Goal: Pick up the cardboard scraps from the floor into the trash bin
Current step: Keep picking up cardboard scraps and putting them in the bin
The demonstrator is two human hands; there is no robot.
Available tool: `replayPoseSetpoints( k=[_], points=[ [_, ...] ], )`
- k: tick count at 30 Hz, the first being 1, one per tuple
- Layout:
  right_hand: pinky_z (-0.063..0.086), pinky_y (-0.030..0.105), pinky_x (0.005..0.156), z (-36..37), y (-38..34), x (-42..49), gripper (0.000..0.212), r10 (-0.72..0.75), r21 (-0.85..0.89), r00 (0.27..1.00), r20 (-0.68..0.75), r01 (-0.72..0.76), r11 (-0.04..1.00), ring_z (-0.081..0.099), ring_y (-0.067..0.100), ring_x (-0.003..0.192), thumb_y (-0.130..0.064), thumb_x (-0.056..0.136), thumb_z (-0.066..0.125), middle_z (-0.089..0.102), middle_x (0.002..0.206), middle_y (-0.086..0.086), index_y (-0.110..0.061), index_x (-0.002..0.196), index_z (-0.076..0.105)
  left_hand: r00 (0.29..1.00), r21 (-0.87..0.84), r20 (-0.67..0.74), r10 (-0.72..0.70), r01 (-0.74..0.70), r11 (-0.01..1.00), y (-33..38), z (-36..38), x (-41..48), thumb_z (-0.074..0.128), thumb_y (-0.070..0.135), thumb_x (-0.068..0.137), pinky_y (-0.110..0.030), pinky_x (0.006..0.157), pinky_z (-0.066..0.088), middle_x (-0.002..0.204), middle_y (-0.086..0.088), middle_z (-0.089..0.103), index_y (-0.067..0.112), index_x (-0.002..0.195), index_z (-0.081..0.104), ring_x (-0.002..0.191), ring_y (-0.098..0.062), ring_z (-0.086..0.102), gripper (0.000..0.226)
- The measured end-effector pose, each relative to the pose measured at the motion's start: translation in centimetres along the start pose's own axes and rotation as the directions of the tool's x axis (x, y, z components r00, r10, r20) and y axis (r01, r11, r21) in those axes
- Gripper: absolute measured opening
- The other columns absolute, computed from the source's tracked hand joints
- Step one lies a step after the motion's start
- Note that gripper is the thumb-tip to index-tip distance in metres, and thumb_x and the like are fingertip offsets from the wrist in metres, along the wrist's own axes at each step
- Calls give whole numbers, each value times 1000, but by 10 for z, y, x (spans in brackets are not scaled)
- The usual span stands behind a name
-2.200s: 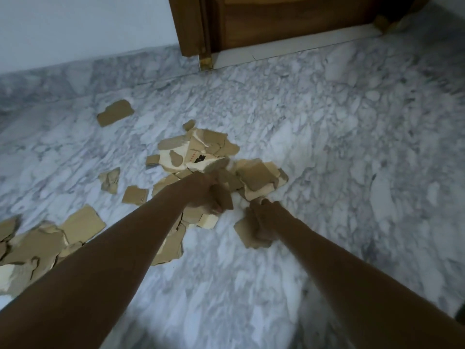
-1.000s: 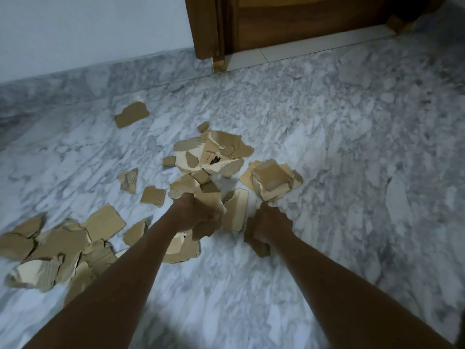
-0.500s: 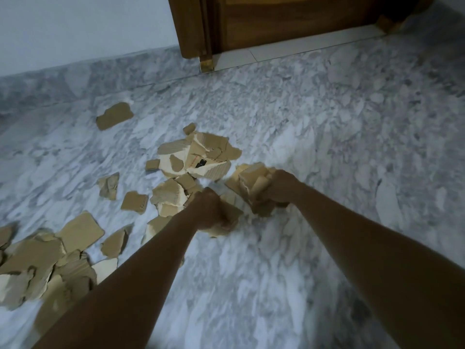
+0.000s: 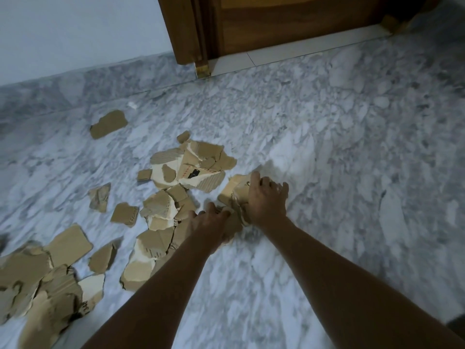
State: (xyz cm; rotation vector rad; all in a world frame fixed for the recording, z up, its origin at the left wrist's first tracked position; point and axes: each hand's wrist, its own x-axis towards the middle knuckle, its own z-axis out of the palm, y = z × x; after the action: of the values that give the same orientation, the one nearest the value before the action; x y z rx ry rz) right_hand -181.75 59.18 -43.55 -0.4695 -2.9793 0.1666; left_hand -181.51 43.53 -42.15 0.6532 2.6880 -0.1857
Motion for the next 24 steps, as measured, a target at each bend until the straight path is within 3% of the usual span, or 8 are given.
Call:
replayPoseSetpoints(
  k=[2,5,8,10,13,17,20,24],
  points=[
    [33,63,107,-11,6,-5,68,-39,167,994,103,21,986,66,30,94,-40,71,76,67,94,2,-18,124,38,1000,-35,30,-11,12,999,0,1,-3,63,54,85,-45,96,39,131,-10,41,29,140,37,108,-29,59,66],
    [21,56,114,-40,40,6,98,33,502,921,388,-241,831,52,12,109,-69,63,70,61,115,-11,-24,141,31,990,-236,131,46,-14,972,-4,-6,-3,59,47,88,-44,86,49,120,-9,47,15,131,41,106,-33,59,56],
    [52,35,80,-64,88,23,58,21,471,844,536,-320,822,68,18,88,-59,63,81,72,98,5,-18,103,70,961,-357,210,179,-95,929,-12,-18,-2,53,39,90,-35,71,55,100,-2,55,6,120,52,94,-26,66,44],
    [48,30,59,-78,111,31,35,-17,424,755,656,-349,835,63,19,66,-43,71,86,69,82,9,-17,85,68,975,-418,170,141,-58,906,-26,-31,-1,68,24,87,-23,58,52,90,0,57,12,125,44,82,-23,67,46],
    [57,33,76,-72,126,28,42,16,183,627,779,-252,950,69,22,86,-42,73,83,73,96,8,-12,101,72,983,-510,163,84,11,860,-36,-51,12,81,19,75,-16,52,45,89,-6,67,22,114,51,70,-12,63,49],
    [56,37,84,-41,127,-1,53,189,62,693,696,-320,945,67,25,93,-44,69,76,67,100,3,-18,114,63,965,-462,183,187,-83,883,8,-55,39,76,29,79,-29,73,44,94,-13,64,12,90,67,92,-31,62,22],
    [54,36,83,-39,124,-5,43,224,72,737,638,-347,935,65,24,91,-38,73,77,59,89,-2,-20,108,62,949,-239,159,271,-229,944,38,-41,47,77,47,72,-45,92,44,130,-4,43,29,115,62,121,-30,41,49],
    [46,32,72,-35,125,-7,28,250,77,767,591,-362,929,55,21,77,-35,77,74,52,78,-5,-22,95,57,964,-41,68,256,-254,966,46,-27,45,67,52,82,-50,96,40,133,-5,38,32,133,50,124,-30,36,57]
  ],
)
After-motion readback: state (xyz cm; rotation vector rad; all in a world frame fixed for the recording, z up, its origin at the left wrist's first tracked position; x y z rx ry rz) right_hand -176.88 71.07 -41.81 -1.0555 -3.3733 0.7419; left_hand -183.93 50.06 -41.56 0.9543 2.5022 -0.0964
